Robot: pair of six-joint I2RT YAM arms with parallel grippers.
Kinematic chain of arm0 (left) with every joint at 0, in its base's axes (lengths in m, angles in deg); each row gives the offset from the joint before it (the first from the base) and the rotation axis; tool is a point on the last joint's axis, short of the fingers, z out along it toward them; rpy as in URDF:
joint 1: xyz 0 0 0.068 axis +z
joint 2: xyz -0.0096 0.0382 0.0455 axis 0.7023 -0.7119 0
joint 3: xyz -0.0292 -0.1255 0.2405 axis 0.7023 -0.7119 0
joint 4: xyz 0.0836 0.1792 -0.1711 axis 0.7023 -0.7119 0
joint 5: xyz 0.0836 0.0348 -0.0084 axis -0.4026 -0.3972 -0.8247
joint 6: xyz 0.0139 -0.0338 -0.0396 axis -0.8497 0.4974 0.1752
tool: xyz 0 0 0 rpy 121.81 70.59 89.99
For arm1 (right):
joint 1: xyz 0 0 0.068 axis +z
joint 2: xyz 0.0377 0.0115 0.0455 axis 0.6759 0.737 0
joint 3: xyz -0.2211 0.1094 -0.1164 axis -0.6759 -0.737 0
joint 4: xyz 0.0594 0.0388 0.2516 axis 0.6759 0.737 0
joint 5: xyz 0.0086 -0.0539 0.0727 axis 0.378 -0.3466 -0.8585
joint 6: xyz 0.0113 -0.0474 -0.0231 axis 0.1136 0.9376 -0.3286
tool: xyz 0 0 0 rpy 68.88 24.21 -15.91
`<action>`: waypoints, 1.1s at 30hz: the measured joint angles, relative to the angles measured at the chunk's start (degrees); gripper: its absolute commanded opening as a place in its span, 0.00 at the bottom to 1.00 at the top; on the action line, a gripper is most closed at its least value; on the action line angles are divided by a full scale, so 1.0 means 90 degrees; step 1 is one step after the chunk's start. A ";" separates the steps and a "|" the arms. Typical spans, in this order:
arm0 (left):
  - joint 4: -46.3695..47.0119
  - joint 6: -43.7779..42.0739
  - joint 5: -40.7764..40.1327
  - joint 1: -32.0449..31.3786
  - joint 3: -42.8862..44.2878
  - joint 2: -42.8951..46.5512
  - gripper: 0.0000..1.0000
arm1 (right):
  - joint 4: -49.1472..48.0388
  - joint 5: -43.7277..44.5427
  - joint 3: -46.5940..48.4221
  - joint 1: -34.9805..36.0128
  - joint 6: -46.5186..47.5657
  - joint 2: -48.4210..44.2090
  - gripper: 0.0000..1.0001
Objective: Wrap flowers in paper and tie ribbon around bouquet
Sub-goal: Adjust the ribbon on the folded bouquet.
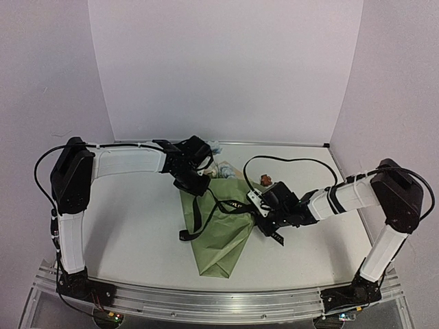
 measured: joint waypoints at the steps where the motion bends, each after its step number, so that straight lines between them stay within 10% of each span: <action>1: 0.0000 0.0000 -0.0019 0.0008 0.0000 0.0004 0.00 | -0.0002 0.0002 -0.0002 0.0000 -0.0034 -0.0043 0.00; 33: -0.0194 0.0557 -0.1765 0.0743 -0.3267 0.2960 0.00 | 0.3531 0.0987 -0.0183 0.0000 -0.1021 -0.2388 0.00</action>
